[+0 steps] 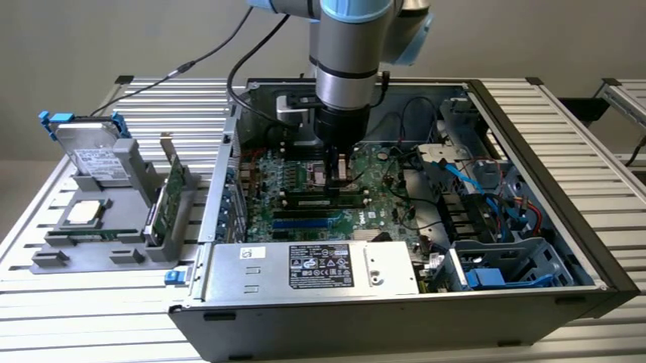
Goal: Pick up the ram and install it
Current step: 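Press down the ram until it locks into place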
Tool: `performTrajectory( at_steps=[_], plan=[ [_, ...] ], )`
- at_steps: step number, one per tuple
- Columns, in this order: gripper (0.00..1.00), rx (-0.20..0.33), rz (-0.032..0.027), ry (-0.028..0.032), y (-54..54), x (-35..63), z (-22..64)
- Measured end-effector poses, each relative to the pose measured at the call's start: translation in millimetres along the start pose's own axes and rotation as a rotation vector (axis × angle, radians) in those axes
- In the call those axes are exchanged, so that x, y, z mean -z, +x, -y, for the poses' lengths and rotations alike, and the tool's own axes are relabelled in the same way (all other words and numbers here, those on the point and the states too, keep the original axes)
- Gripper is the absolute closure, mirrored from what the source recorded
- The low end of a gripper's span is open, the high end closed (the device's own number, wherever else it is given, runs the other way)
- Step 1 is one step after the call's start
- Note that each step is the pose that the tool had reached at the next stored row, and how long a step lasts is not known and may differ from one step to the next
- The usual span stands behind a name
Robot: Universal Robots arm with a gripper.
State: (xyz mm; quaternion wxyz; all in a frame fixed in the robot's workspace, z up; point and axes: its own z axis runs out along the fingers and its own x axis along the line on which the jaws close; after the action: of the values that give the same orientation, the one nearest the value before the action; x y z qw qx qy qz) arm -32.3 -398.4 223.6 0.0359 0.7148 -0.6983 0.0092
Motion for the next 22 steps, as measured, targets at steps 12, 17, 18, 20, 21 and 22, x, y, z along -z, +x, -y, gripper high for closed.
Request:
performTrajectory(
  at_steps=[12,17,18,20,21,22],
  plan=[
    [0.90,0.000,0.0023,0.0005,1.2,20.0,-0.7],
    [0.90,0.000,0.0029,0.0004,1.2,20.1,-0.7],
    [0.90,0.000,0.0031,0.0004,1.2,20.1,-0.7],
    [0.90,0.000,0.0034,0.0004,1.2,20.1,-0.7],
    [0.90,0.000,0.0035,0.0004,1.2,20.1,-0.7],
    [0.90,0.000,0.0037,0.0004,1.2,20.1,-0.7]
  ],
)
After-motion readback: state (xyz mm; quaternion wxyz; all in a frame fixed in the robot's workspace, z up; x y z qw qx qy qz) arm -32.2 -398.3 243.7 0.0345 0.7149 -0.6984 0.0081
